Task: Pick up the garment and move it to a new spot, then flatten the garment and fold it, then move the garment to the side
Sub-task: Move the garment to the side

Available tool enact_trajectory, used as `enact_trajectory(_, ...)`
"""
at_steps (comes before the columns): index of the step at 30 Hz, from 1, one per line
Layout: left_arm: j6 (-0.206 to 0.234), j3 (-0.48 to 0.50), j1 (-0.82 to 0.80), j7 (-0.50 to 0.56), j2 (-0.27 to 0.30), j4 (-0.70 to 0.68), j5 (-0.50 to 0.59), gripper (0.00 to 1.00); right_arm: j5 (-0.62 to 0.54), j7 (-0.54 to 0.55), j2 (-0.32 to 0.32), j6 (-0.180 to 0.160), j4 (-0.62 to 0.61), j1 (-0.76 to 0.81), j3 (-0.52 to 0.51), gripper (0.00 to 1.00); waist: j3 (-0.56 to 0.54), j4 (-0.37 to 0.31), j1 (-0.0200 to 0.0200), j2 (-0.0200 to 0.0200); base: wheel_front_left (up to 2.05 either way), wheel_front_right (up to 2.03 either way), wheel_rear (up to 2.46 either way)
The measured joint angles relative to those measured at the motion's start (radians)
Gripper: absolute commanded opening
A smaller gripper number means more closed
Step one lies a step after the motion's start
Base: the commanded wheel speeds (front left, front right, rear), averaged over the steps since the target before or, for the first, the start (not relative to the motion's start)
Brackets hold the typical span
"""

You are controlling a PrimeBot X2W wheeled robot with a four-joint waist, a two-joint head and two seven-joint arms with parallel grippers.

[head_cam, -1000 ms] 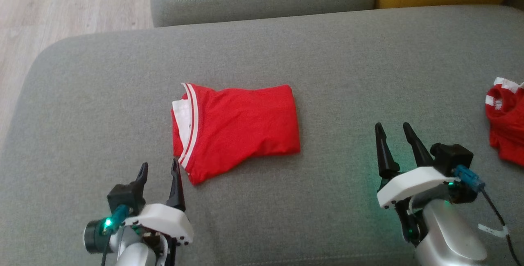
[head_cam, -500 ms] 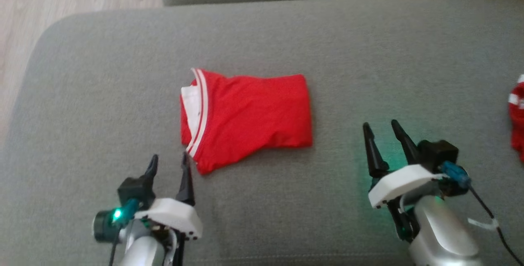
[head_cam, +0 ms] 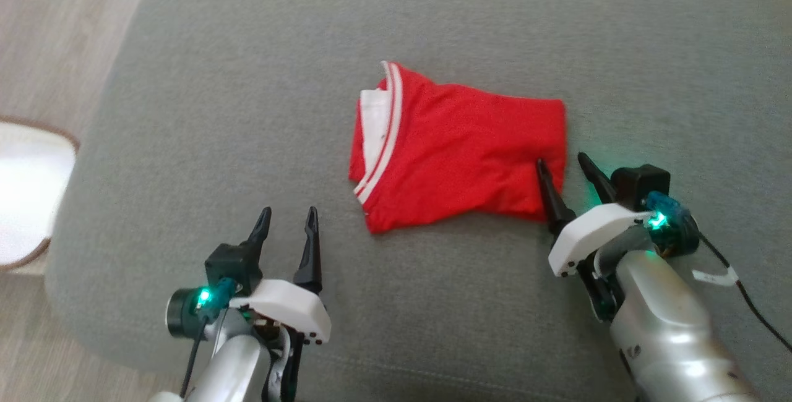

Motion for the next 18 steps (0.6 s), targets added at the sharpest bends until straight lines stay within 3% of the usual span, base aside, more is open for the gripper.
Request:
enact_trajectory(2, 0.0, -0.002, 0.0, 0.0, 0.0, -0.001, 0.0, 1.0, 0.008, 0.019, -0.001, 0.0, 0.041, -0.022, -0.002, 1.0, 0.011, 0.022, 0.0, 0.0, 0.0, 0.0, 0.0)
enact_trajectory(3, 0.0, -0.003, 0.0, 0.0, 0.0, -0.002, 0.0, 1.0, 0.015, 0.026, -0.001, 0.0, 0.054, -0.032, 0.003, 0.95, 0.016, 0.031, 0.0, 0.0, 0.0, 0.0, 0.0)
enact_trajectory(4, 0.004, -0.003, 0.0, 0.0, 0.0, -0.003, 0.0, 1.0, 0.025, 0.028, -0.002, 0.0, 0.064, -0.043, 0.01, 0.4, 0.022, 0.036, 0.0, 0.0, 0.0, 0.0, 0.0)
enact_trajectory(5, 0.008, -0.003, 0.0, 0.0, 0.0, -0.004, 0.0, 1.0, 0.036, 0.028, -0.002, 0.0, 0.068, -0.053, 0.019, 0.0, 0.027, 0.04, 0.0, 0.0, 0.0, 0.0, 0.0)
enact_trajectory(11, 0.007, 0.008, 0.0, 0.0, 0.0, 0.0, 0.0, 1.0, 0.098, 0.014, 0.004, 0.0, 0.082, -0.077, 0.082, 0.0, 0.024, -0.004, 0.0, 0.0, 0.0, 0.0, 0.0)
enact_trajectory(18, -0.003, 0.017, -0.02, 0.0, 0.0, 0.011, 0.017, 1.0, 0.163, -0.005, 0.006, 0.0, 0.068, -0.077, 0.129, 0.0, 0.009, -0.158, 0.0, 0.0, 0.0, 0.0, 0.0)
